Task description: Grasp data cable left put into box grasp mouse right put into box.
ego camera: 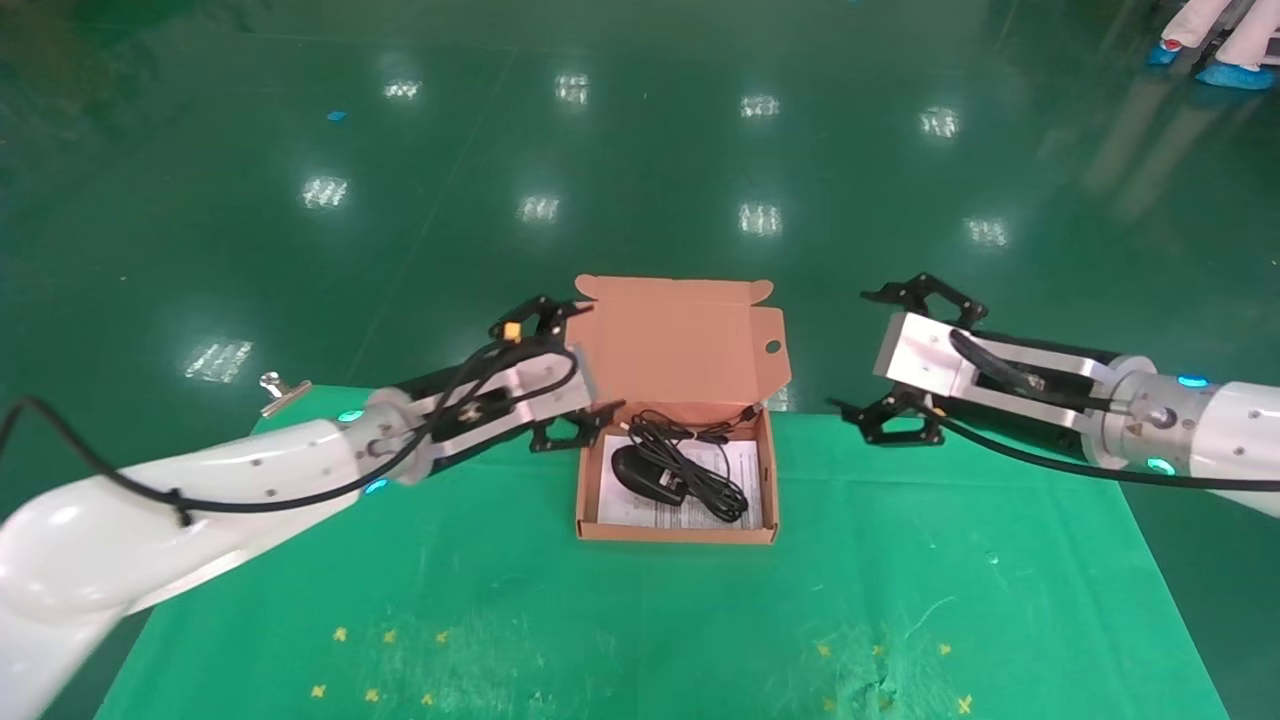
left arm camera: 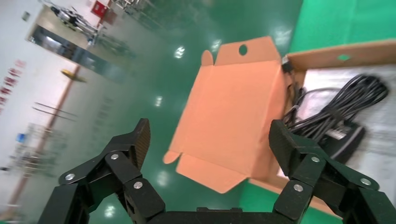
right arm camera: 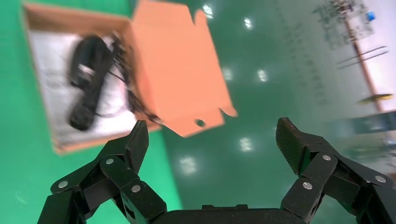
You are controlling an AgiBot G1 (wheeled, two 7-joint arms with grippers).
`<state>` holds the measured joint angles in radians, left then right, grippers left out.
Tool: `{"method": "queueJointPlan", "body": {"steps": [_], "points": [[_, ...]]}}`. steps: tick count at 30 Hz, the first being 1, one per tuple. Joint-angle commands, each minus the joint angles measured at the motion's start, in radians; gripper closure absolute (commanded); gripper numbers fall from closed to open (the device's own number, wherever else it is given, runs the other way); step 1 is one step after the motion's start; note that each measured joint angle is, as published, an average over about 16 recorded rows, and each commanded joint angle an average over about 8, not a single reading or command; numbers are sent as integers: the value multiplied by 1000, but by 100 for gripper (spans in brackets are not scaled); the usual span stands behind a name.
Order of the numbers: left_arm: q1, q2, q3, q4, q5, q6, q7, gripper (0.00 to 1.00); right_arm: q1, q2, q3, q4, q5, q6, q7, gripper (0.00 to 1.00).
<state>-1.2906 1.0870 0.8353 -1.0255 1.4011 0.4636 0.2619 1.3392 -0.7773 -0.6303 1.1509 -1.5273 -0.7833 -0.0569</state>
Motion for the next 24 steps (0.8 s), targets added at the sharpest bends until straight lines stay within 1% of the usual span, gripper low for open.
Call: {"method": "queueJointPlan", "body": {"steps": [1,15,21,24], "points": [[10,-22,-25,-12,-31,47,-21,0,-12,7,16,6,36,-32,11,0],[76,-167,-195,-91,-236,363,-158,0,-92,58,122,46,277,-247,85,0],[101,-222,-259,-121,-313,482,-210,0,-122,77,162,61,367,-328,113,0],[107,-235,-275,-128,-332,511,-222,0,-129,81,171,65,389,-348,120,0]]}}
